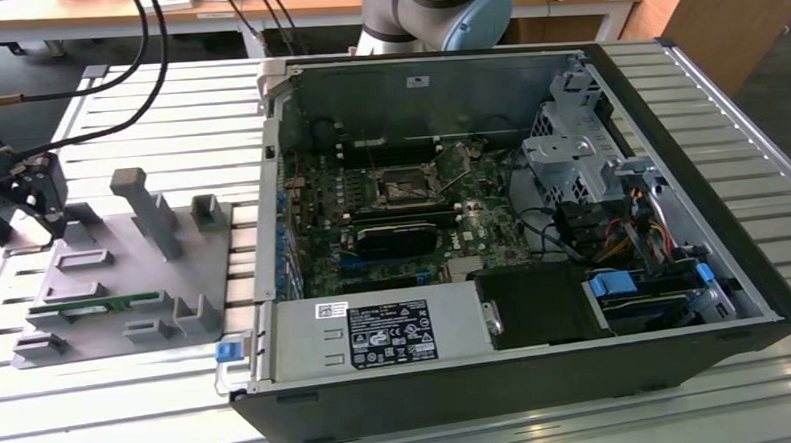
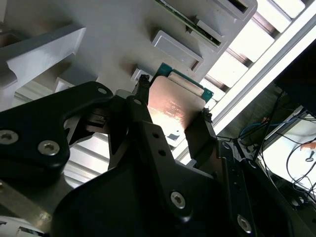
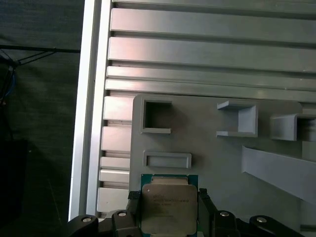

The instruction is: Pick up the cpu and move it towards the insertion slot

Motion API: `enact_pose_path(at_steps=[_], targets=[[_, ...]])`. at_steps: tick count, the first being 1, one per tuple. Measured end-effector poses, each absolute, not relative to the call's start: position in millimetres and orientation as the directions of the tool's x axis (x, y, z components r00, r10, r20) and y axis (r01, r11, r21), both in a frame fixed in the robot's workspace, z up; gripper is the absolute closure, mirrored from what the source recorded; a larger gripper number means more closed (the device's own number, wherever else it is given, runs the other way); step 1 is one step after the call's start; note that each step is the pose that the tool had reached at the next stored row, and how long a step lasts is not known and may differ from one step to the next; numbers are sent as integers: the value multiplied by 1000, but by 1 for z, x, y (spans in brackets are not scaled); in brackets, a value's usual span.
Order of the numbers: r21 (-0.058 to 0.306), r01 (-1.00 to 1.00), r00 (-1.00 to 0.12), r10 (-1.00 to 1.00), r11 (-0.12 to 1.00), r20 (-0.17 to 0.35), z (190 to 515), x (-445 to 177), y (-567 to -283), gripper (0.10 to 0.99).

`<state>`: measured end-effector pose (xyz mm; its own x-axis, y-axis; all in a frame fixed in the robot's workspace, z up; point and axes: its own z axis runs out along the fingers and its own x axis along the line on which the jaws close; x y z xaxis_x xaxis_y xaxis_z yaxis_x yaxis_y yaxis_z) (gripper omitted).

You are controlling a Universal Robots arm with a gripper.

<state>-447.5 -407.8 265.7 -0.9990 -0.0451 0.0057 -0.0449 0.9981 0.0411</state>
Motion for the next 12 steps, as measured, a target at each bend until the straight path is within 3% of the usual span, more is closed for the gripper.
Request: enact_pose_path(at_steps=[12], targets=[[41,-45,-999,-45,998,6,270,-448,-408,545]])
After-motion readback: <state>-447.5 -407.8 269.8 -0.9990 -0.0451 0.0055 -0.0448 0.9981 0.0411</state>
